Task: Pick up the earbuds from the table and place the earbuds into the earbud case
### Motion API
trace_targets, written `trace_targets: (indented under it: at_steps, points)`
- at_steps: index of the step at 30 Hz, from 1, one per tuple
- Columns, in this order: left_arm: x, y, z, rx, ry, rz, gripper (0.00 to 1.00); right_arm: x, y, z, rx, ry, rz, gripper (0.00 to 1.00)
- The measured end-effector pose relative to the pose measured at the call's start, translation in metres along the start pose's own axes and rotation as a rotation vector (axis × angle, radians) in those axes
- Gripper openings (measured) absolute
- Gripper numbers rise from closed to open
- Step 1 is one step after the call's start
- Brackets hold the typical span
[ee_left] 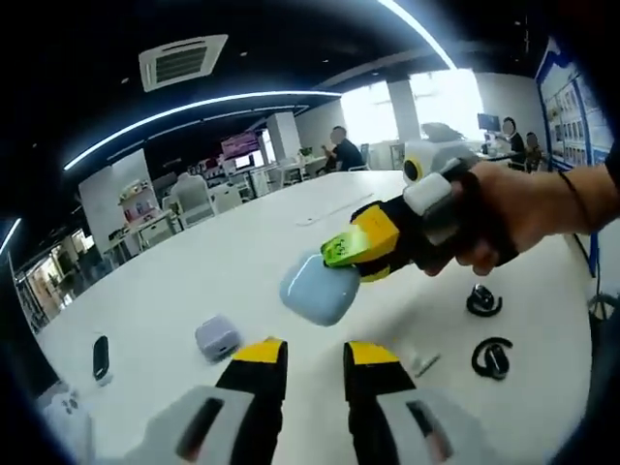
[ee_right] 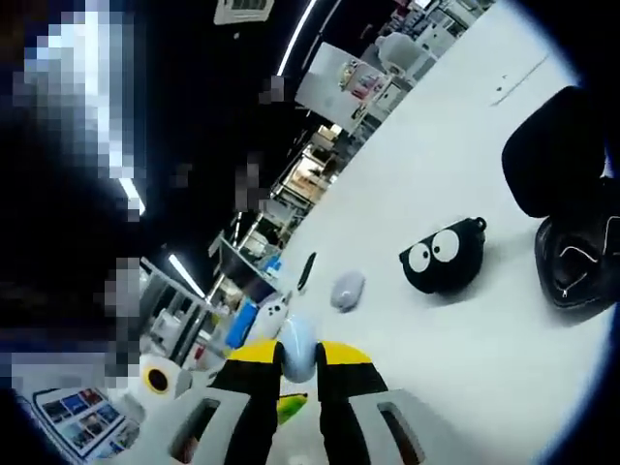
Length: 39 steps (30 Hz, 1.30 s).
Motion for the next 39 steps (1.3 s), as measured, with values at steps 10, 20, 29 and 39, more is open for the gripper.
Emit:
trace_targets:
  at_steps: [10,20,29,39]
  points:
    - [-0.012,0.021,-0.012,-0.013,-0.037,0.015,0.25,0.019,0.041,0.014,0.163,0.075,-0.143,0.13]
    - [-0.001,0.0,-0.016,0.038,-0.086,0.013,0.25,0.038,0.064,0.019,0.271,0.134,-0.23,0.14]
    - [0.013,-0.021,-0.019,0.071,-0.109,0.009,0.25,0.035,0.072,0.02,0.3,0.109,-0.263,0.15]
    - [0.02,-0.03,-0.015,0.091,-0.108,0.006,0.25,0.029,0.069,0.019,0.304,0.094,-0.292,0.26]
Point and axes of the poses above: the point that each gripper's makers call its tool centre point, and the gripper's own axes: y roughly forward along the fingers, x roughly to its right, z roughly out of its top, the point moved 8 cm from there along -y, roughly backward along the fingers, and after that the axes turned 15 degrees about y, right-handed, at the moved point
